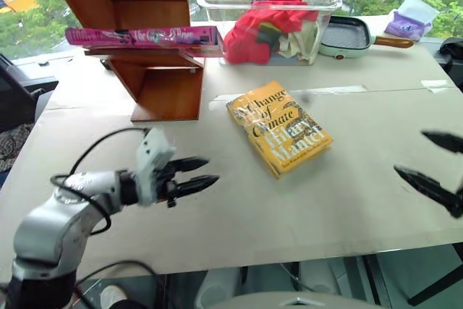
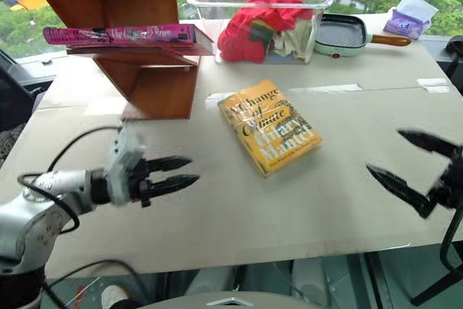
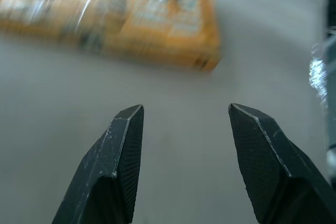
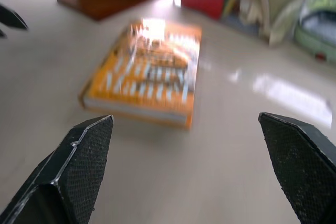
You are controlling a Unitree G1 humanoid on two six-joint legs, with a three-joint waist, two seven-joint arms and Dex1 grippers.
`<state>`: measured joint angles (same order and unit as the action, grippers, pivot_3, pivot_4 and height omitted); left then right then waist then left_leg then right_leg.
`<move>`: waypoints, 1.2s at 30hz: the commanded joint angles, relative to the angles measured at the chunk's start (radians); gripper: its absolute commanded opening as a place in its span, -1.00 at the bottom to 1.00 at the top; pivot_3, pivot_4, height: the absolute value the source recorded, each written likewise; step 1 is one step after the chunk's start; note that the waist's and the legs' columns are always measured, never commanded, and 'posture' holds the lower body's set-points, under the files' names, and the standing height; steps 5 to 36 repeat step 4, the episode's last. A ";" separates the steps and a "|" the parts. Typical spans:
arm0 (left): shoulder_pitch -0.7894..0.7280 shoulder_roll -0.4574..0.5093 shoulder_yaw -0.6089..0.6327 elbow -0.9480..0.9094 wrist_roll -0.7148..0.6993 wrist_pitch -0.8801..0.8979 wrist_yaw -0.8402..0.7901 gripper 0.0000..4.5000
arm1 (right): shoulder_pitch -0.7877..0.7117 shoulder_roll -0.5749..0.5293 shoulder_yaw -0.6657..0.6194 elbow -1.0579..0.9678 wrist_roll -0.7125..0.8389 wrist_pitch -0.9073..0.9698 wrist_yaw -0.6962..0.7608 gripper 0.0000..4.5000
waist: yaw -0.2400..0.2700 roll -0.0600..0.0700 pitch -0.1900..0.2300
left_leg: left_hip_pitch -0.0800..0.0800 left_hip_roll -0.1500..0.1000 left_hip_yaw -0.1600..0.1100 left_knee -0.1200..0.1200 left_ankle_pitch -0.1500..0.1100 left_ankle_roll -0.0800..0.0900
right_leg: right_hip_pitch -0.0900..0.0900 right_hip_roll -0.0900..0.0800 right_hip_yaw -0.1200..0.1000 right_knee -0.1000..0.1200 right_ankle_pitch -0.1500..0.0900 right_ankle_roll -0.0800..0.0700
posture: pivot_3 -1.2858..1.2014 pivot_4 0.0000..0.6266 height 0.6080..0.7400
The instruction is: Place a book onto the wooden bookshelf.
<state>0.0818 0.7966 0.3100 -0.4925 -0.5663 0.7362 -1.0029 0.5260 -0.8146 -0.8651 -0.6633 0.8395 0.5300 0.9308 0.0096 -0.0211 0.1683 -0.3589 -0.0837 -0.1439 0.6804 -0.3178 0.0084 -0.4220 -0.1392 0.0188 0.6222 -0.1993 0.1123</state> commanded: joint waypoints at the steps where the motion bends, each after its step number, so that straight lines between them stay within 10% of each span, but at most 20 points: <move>1: 0.025 0.033 0.022 0.050 0.045 -0.126 -0.047 0.15 | 0.052 0.023 -0.047 -0.006 -0.064 -0.058 0.044 1.00 | 0.006 0.001 0.000 | 0.002 0.000 0.000 0.000 -0.002 0.003 | 0.002 0.000 0.000 0.000 0.000 0.000 | 0.03 -0.52 0.78; 36: 0.029 0.047 0.002 0.098 0.061 -0.174 -0.064 0.15 | 0.086 0.044 -0.029 -0.018 -0.100 -0.078 0.053 1.00 | 0.006 0.001 0.000 | 0.012 0.001 0.001 0.000 -0.003 0.004 | 0.012 0.000 0.000 0.000 -0.001 0.001 | 0.03 -0.52 0.78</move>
